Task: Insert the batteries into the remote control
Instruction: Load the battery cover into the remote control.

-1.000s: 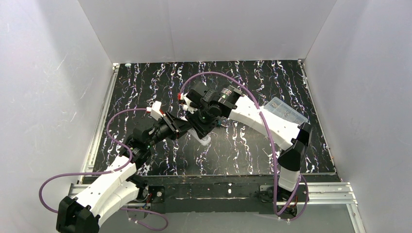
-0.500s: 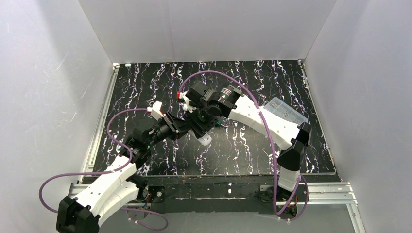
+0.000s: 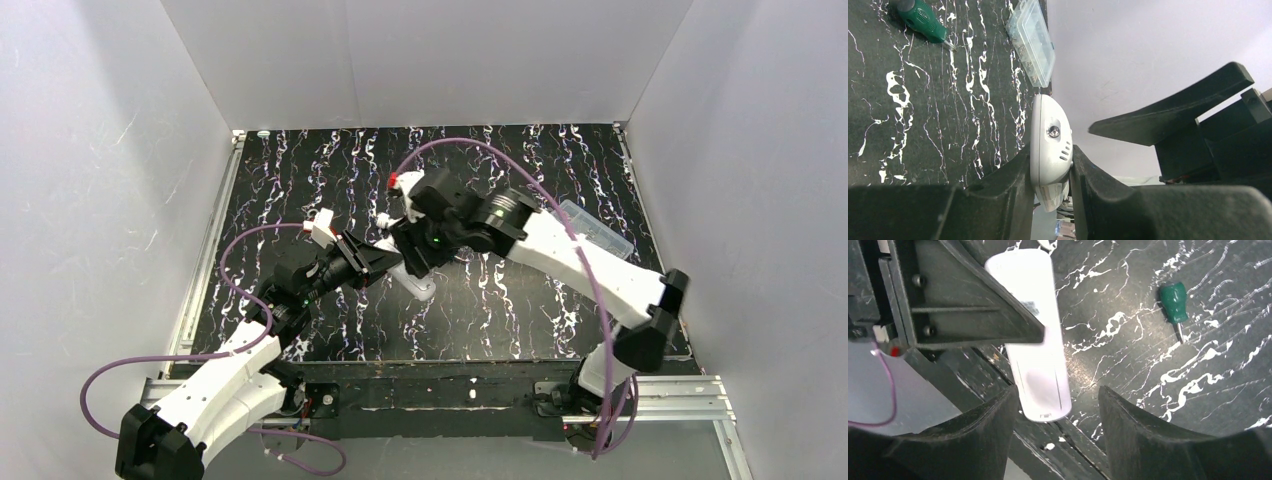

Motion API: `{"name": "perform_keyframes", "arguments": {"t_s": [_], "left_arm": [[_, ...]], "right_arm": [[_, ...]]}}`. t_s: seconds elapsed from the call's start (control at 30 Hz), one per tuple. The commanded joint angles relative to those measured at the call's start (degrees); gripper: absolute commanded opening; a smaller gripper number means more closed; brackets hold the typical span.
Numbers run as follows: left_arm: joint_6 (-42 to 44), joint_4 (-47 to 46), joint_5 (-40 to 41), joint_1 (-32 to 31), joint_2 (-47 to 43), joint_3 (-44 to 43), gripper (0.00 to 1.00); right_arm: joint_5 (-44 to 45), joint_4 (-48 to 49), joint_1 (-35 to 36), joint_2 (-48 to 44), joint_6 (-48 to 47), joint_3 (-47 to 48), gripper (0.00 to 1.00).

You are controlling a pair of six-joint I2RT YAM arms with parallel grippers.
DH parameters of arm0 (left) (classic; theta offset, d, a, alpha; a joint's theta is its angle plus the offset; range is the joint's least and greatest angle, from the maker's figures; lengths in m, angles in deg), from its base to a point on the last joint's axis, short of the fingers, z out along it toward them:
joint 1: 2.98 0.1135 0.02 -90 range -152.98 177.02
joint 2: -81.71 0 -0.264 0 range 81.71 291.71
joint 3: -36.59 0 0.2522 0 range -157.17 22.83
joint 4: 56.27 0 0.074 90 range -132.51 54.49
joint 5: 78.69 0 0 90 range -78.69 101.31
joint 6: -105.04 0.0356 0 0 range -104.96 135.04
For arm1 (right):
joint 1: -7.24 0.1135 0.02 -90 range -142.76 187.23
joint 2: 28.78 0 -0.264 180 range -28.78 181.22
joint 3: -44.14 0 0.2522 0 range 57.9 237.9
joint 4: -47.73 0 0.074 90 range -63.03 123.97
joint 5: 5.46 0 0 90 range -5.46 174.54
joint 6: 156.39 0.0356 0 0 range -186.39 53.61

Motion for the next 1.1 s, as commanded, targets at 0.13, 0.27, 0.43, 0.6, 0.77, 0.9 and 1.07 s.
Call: {"name": "perform_keyframes", "arguments": {"t_s": [0.13,0.27,0.43,0.6,0.77,0.9,1.07], "left_arm": [[-0.2,-4.5,-1.3,-0.2,-1.2,-1.9,0.00],[-0.4,-4.4,-1.4,-0.3,-1.4,-2.0,0.00],[-0.4,-4.2,-1.6,-0.2,-1.1,-2.7,0.00],[-0.4,-3.7,-2.3,-0.2,-0.8,-3.3,0.00],[-0.4,-3.3,-2.4,-0.2,-1.1,-3.4,0.00],[-0.4,-3.3,-2.3,-0.3,-1.2,-3.4,0.00],[-0.4,-3.2,-2.3,-0.3,-1.4,-3.4,0.00]], "right_arm": [[2.2,18.8,-3.8,-20.5,18.9,-21.6,0.70],[0.9,27.2,-4.0,-29.2,28.4,-34.0,0.70],[1.4,32.5,-4.0,-35.0,33.8,-42.1,0.70],[1.7,34.3,-4.2,-35.6,35.7,-43.4,0.70],[1.0,34.9,-4.7,-34.5,36.4,-43.1,0.70],[-0.6,34.4,-5.0,-32.9,36.8,-42.5,0.70],[-2.0,34.2,-5.1,-31.9,37.0,-42.6,0.70]]}}
